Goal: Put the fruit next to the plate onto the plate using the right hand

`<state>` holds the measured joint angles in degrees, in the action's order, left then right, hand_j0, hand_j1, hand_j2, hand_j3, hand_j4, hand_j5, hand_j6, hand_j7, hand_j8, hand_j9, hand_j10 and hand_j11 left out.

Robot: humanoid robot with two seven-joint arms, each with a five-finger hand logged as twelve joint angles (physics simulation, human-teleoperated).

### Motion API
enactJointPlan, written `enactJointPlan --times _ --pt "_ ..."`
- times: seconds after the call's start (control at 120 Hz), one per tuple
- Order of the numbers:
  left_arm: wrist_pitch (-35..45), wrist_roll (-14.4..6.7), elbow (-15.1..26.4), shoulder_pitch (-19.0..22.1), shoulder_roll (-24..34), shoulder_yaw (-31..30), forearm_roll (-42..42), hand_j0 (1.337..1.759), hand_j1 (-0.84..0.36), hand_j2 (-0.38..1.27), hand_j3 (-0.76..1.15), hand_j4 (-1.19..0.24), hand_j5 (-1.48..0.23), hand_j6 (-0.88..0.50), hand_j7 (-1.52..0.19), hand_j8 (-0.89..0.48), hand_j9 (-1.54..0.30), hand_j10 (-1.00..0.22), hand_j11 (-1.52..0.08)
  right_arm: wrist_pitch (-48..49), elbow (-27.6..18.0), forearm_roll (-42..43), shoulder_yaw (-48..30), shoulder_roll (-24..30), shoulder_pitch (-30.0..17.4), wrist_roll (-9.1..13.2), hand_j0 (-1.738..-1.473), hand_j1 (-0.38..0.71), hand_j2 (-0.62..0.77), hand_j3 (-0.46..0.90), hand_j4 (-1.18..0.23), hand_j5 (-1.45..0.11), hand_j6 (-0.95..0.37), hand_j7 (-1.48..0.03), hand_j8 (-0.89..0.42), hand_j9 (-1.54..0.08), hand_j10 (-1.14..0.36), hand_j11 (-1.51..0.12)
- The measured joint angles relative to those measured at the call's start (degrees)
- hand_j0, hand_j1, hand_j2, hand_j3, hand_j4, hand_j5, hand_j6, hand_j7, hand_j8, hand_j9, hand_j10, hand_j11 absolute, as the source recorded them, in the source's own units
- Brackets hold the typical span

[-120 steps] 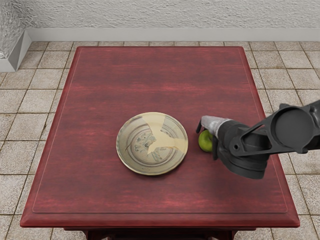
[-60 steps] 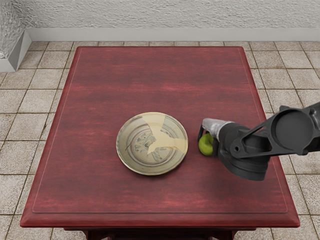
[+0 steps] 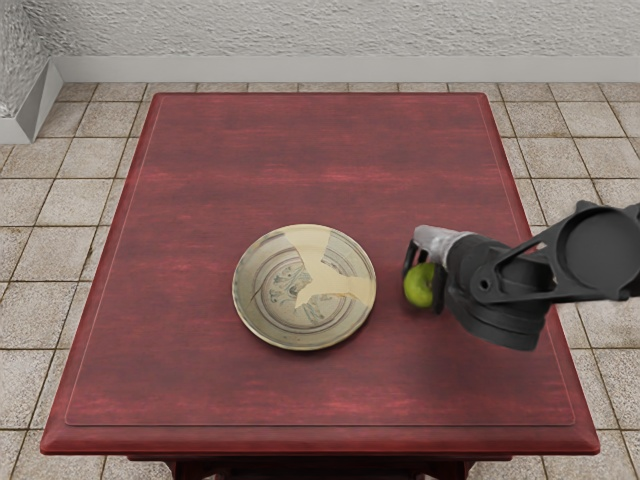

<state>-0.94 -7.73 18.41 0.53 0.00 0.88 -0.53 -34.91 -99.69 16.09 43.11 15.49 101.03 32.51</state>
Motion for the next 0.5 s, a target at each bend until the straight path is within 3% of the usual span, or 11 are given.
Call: enactJointPlan --times 0.292,0.5 --pt "0.00 0.00 -0.02 0.00 0.00 0.00 0.00 1.658 0.35 0.00 0.00 0.00 0.00 0.00 0.00 0.00 0.00 0.00 0.00 -0.02 1.03 0.00 -0.69 1.12 3.49 0.10 -1.656 0.23 0.33 0.00 -0.63 -0.83 -0.43 -0.82 -0.48 -0.83 -0.62 -0.83" --pt "-0.01 0.00 -0.01 0.00 0.00 0.00 0.00 1.658 0.35 0.00 0.00 0.00 0.00 0.00 0.00 0.00 0.00 0.00 0.00 1.28 3.10 0.04 -2.25 -0.20 6.28 1.63 -1.657 0.23 0.34 0.00 -0.64 -0.82 -0.44 -0.81 -0.49 -0.82 -0.61 -0.82"
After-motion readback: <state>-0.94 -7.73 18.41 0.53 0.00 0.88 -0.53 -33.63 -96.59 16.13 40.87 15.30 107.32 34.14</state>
